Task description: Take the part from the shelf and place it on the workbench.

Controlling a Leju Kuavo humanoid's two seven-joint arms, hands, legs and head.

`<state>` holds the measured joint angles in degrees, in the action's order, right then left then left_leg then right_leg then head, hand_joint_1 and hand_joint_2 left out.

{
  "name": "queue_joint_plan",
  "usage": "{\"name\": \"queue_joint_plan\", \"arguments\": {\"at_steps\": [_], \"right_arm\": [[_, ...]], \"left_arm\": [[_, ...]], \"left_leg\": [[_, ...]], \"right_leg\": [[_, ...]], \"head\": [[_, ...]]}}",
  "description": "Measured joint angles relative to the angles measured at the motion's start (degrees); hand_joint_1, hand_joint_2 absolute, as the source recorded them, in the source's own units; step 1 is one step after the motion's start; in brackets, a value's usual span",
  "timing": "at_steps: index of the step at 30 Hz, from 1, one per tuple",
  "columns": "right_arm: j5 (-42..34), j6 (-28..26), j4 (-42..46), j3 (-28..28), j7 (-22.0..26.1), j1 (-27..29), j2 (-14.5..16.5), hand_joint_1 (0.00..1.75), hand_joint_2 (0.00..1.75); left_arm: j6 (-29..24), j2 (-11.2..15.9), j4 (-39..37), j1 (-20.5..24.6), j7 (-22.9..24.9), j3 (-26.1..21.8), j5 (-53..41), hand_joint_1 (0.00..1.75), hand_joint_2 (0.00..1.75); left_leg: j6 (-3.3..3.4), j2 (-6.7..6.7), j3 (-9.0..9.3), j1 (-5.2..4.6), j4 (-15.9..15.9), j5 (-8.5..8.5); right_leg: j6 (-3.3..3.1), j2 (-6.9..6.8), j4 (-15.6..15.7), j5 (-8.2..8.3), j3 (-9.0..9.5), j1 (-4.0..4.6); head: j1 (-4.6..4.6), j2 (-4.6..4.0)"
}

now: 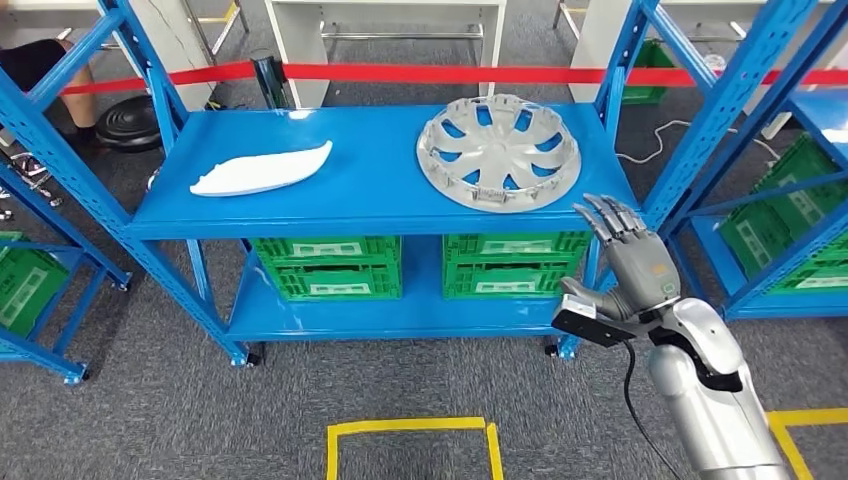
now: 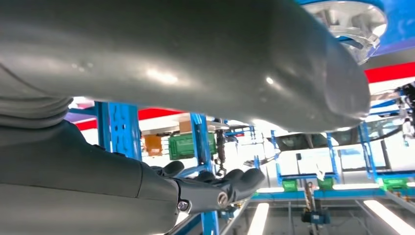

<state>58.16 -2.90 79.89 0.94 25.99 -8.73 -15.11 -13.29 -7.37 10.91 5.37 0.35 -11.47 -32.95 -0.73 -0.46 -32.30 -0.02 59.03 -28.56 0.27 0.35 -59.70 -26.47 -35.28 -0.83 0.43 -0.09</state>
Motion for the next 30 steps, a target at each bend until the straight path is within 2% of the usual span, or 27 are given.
{"name": "queue_joint_plan", "arguments": {"at_steps": [2,3,6,7,8,9,11,12,14,17,19,21,22,23,24,25,26,27,28,30], "right_arm": [[0.71,0.28,-0.01,-0.37,-0.13,-1.13,-0.1,0.0,0.0],[1.03,0.46,-0.03,-0.63,-0.29,-1.87,-0.19,0.0,0.0],[1.87,0.95,-0.42,-1.8,-0.78,-3.87,-0.44,0.0,0.0],[2.15,1.06,-0.68,-2.32,-0.97,-4.4,-0.51,0.0,0.0],[2.36,1.13,-0.95,-2.77,-1.22,-4.85,-0.6,0.0,0.0],[2.55,1.17,-1.22,-3.16,-1.51,-5.29,-0.69,0.0,0.0],[2.83,1.17,-1.6,-3.7,-1.96,-6.16,-0.87,0.0,0.0],[2.93,1.17,-1.74,-3.91,-2.06,-6.62,-0.99,0.0,0.0],[3.03,1.17,-2.03,-4.3,-2.21,-7.29,-1.32,0.0,0.0],[3.06,1.12,-2.38,-4.77,-2.46,-7.56,-1.87,0.0,0.0],[3.04,1.01,-2.52,-5.01,-2.57,-7.71,-2.24,0.0,0.0],[3.01,0.93,-2.78,-5.18,-2.66,-7.68,-2.49,0.0,0.0],[2.98,0.91,-2.95,-5.26,-2.69,-7.53,-2.56,0.0,0.0],[2.94,0.88,-3.1,-5.35,-2.71,-7.38,-2.63,0.0,0.0],[2.86,0.84,-3.24,-5.43,-2.73,-7.29,-2.71,0.0,0.0],[2.74,0.77,-3.34,-5.49,-2.76,-7.27,-2.82,0.0,0.0],[2.61,0.7,-3.42,-5.52,-2.79,-7.3,-2.95,0.0,0.0],[2.47,0.63,-3.48,-5.54,-2.81,-7.37,-3.07,0.0,0.0],[2.34,0.57,-3.52,-5.56,-2.84,-7.42,-3.17,0.0,0.0],[2.06,0.44,-3.6,-5.58,-2.87,-7.42,-3.26,0.0,0.0]], "left_arm": [[0.02,0.0,0.04,0.08,-0.04,-0.01,-0.1,0.0,0.0],[0.02,0.0,0.07,0.17,-0.07,-0.02,-0.14,0.0,0.0],[0.08,-0.01,0.07,0.23,-0.11,-0.02,-0.22,0.0,0.0],[0.13,-0.01,0.05,0.14,-0.11,-0.02,-0.27,0.0,0.0],[0.19,-0.01,0.04,0.05,-0.12,-0.02,-0.33,0.0,0.0],[0.23,-0.01,0.04,-0.01,-0.14,-0.02,-0.41,0.0,0.0],[0.29,0.01,0.05,0.01,-0.19,-0.02,-0.61,0.0,0.0],[0.33,0.01,0.06,0.07,-0.2,-0.02,-0.69,0.0,0.0],[0.47,0.01,0.06,0.18,-0.19,-0.02,-0.76,0.0,0.0],[0.55,0.0,0.07,0.14,-0.14,-0.04,-0.78,0.0,0.0],[0.55,0.01,0.08,0.14,-0.13,-0.06,-0.78,0.0,0.0],[0.59,0.0,0.07,0.14,-0.15,-0.07,-0.78,0.0,0.0],[0.61,-0.02,0.07,0.08,-0.17,-0.08,-0.78,0.0,0.0],[0.63,-0.02,0.06,-0.01,-0.19,-0.1,-0.77,0.0,0.0],[0.63,-0.01,0.06,-0.09,-0.22,-0.15,-0.76,0.0,0.0],[0.63,-0.01,0.06,-0.14,-0.28,-0.21,-0.76,0.0,0.0],[0.63,-0.02,0.06,-0.16,-0.34,-0.29,-0.75,0.0,0.0],[0.63,-0.02,0.06,-0.13,-0.42,-0.37,-0.75,0.0,0.0],[0.63,-0.02,0.07,-0.11,-0.48,-0.44,-0.75,0.0,0.0],[0.63,-0.01,0.07,-0.09,-0.52,-0.51,-0.75,0.0,0.0]], "left_leg": [[-0.68,0.08,-0.21,0.1,0.92,-0.67],[-0.98,0.11,-1.05,0.13,2.75,-1.62],[-1.52,0.15,-7.1,0.25,13.5,-5.67],[-1.56,0.15,-8.8,0.26,16.0,-6.02],[-1.51,0.15,-9.42,0.26,16.32,-5.22],[-1.39,0.15,-8.96,0.26,14.54,-3.46],[-0.97,0.15,-5.82,0.21,7.13,0.86],[-0.69,0.15,-4.22,0.13,3.76,2.13],[-0.07,0.1,-2.7,-0.03,0.74,2.52],[1.04,0.02,-2.29,0.06,0.21,2.43],[1.71,0.05,-1.88,0.27,-0.13,2.38],[2.09,0.08,-1.67,0.22,-0.13,2.08],[2.17,0.08,-1.56,0.19,-0.09,1.92],[2.18,0.07,-1.4,0.17,-0.05,1.72],[2.14,0.06,-1.17,0.17,0.0,1.49],[2.05,0.05,-0.85,0.17,0.06,1.21],[1.9,0.03,-0.52,0.18,0.11,0.9],[1.65,-0.01,-0.28,0.09,0.2,0.59],[1.34,-0.06,-0.15,0.0,0.25,0.36],[0.69,-0.09,-0.02,-0.11,0.15,0.13]], "right_leg": [[-0.78,0.03,0.24,-0.09,0.37,-0.19],[-1.13,0.0,0.37,-0.16,0.6,-0.3],[-1.82,-0.12,0.42,-0.62,1.04,-0.22],[-1.89,-0.11,0.41,-0.77,1.18,-0.17],[-1.88,-0.07,0.41,-0.93,1.39,-0.14],[-1.8,-0.03,0.4,-1.12,1.68,-0.13],[-1.43,0.01,0.39,-1.58,2.4,-0.1],[-1.14,0.01,0.35,-1.84,2.64,-0.02],[-0.5,0.0,0.42,-2.13,2.83,0.15],[0.56,-0.09,0.32,-2.54,2.88,0.09],[1.13,-0.14,-3.39,-4.4,1.03,-0.01],[1.46,-0.14,-10.81,-7.15,-3.16,-0.03],[1.55,-0.13,-13.93,-7.83,-5.18,-0.04],[1.58,-0.14,-15.23,-7.45,-6.38,-0.04],[1.56,-0.15,-14.28,-5.97,-6.45,-0.06],[1.48,-0.16,-11.27,-3.69,-5.41,-0.07],[1.34,-0.21,-7.12,-1.45,-3.72,-0.07],[1.15,-0.24,-3.49,-0.04,-2.06,0.07],[0.89,-0.24,-0.99,0.66,-0.86,0.19],[0.3,-0.12,0.31,0.37,-0.13,0.52]], "head": [[-0.07,0.0],[-0.14,0.0],[-0.26,0.0],[-0.26,0.0],[-0.27,0.0],[-0.26,0.0],[-0.26,0.0],[-0.27,0.0],[-0.29,0.0],[-0.28,0.0],[-0.18,0.0],[-0.11,0.0],[-0.12,0.0],[-0.11,0.0],[-0.11,0.0],[-0.11,0.0],[-0.1,0.0],[-0.1,0.0],[-0.11,0.0],[-0.13,0.0]]}}
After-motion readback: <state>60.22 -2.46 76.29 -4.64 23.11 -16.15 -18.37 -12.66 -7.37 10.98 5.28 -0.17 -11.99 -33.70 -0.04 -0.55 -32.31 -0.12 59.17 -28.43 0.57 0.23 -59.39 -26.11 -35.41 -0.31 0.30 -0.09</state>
